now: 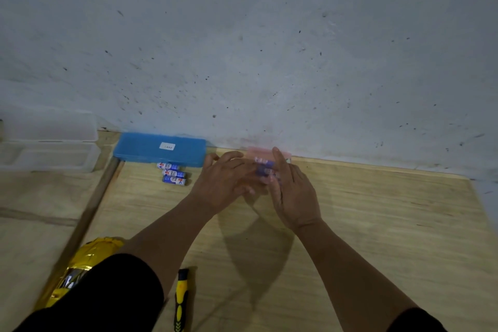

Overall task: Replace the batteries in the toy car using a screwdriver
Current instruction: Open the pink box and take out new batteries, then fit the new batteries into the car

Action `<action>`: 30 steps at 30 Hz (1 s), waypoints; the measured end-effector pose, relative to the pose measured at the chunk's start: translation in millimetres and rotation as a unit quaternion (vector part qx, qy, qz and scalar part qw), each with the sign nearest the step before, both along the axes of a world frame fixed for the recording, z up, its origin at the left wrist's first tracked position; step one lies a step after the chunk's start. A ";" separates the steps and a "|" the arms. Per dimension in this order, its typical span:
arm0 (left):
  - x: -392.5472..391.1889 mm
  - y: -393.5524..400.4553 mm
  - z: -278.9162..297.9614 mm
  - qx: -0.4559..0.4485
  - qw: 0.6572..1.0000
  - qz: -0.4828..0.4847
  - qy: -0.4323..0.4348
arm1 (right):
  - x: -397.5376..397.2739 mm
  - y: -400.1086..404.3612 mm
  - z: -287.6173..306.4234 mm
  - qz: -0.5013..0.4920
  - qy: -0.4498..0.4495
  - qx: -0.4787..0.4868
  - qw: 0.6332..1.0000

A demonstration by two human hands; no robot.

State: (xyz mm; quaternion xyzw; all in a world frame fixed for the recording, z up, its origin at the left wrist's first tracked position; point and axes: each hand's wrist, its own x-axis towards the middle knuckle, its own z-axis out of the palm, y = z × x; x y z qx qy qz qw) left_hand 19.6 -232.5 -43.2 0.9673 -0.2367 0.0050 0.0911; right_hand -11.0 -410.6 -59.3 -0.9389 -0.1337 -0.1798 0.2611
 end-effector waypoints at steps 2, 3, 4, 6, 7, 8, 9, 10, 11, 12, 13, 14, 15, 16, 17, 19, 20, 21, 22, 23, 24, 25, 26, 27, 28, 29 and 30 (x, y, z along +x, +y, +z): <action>1.0 1.4 -1.6 0.013 1.000 -0.012 -0.013 | 2.4 0.8 0.6 -0.008 -0.004 0.007 1.000; 0.4 0.4 -2.0 0.017 1.000 -0.011 -0.020 | 3.0 1.7 -0.6 -0.014 -0.008 0.002 1.000; 0.0 -1.3 -2.0 0.018 0.999 -0.009 -0.032 | 3.3 2.6 -2.2 -0.020 -0.014 -0.006 1.000; 0.0 -4.4 -3.1 0.006 0.998 -0.015 -0.068 | 3.1 4.2 -7.8 -0.022 -0.034 -0.033 0.999; 0.5 -5.3 -3.3 -0.003 0.997 -0.019 -0.075 | 3.9 4.7 -9.9 -0.018 -0.044 -0.049 0.998; 1.8 -5.8 -1.9 -0.007 0.997 -0.023 -0.068 | 6.1 5.1 -11.0 -0.017 -0.052 -0.061 0.997; 4.0 -4.6 -1.2 -0.005 0.998 -0.025 -0.060 | 9.1 5.4 -11.3 -0.020 -0.057 -0.069 0.996; 6.1 -2.9 -0.9 0.000 0.998 -0.029 -0.053 | 12.0 5.9 -10.8 -0.027 -0.059 -0.074 0.995; 6.7 -1.5 -0.1 0.006 0.998 -0.033 -0.047 | 13.6 6.6 -10.3 -0.035 -0.061 -0.080 0.994; 6.2 -0.4 2.8 0.016 0.999 -0.040 -0.027 | 14.3 7.5 -10.1 -0.042 -0.063 -0.085 0.994; 5.9 0.9 6.6 0.018 0.999 -0.044 0.004 | 14.3 8.2 -9.7 -0.048 -0.063 -0.089 0.993; 6.2 2.8 9.4 0.021 0.998 -0.041 0.034 | 13.8 8.8 -8.4 -0.055 -0.061 -0.091 0.992; 6.2 5.8 12.0 0.025 0.997 -0.036 0.056 | 14.0 9.3 -6.8 -0.061 -0.059 -0.094 0.992; 5.7 9.7 15.0 0.029 0.996 -0.031 0.074 | 14.5 9.9 -3.6 -0.066 -0.058 -0.099 0.991; 4.7 14.9 18.2 0.017 0.996 -0.022 0.084 | 16.2 11.1 0.1 -0.068 -0.061 -0.109 0.990; 2.4 35.9 23.1 -0.030 0.996 0.021 0.076 | 20.7 17.8 8.2 -0.060 -0.073 -0.145 0.985; 1.4 51.5 24.7 -0.048 0.997 0.042 0.051 | 22.5 25.3 12.8 -0.051 -0.076 -0.157 0.983; 0.1 69.6 25.0 -0.059 0.996 0.056 0.027 | 23.0 36.3 16.8 -0.043 -0.076 -0.160 0.983; -1.4 89.4 24.9 -0.064 0.996 0.069 0.005 | 22.0 50.6 19.5 -0.032 -0.074 -0.152 0.985; -2.3 109.6 24.9 -0.056 0.994 0.089 -0.004 | 19.8 67.6 20.6 -0.015 -0.071 -0.140 0.988; -3.1 128.2 24.7 -0.035 0.993 0.115 0.003 | 16.2 86.2 20.0 0.009 -0.069 -0.128 0.989; -3.4 145.8 22.5 -0.013 0.990 0.139 0.017 | 12.2 105.3 16.9 0.037 -0.067 -0.125 0.989; -3.1 161.0 18.6 0.006 0.987 0.155 0.030 | 8.8 123.2 12.4 0.063 -0.065 -0.129 0.988; -2.1 173.2 14.8 0.024 0.985 0.162 0.045 | 6.4 139.4 7.2 0.084 -0.062 -0.140 0.985; -0.5 182.2 12.0 0.039 0.984 0.160 0.061 | 5.2 153.3 2.2 0.099 -0.060 -0.153 0.981; 1.7 189.1 7.9 0.044 0.984 0.151 0.079 | 5.6 164.7 -2.8 0.108 -0.059 -0.168 0.978; 4.3 194.2 5.3 0.037 0.986 0.138 0.091 | 6.6 174.2 -7.3 0.111 -0.060 -0.183 0.975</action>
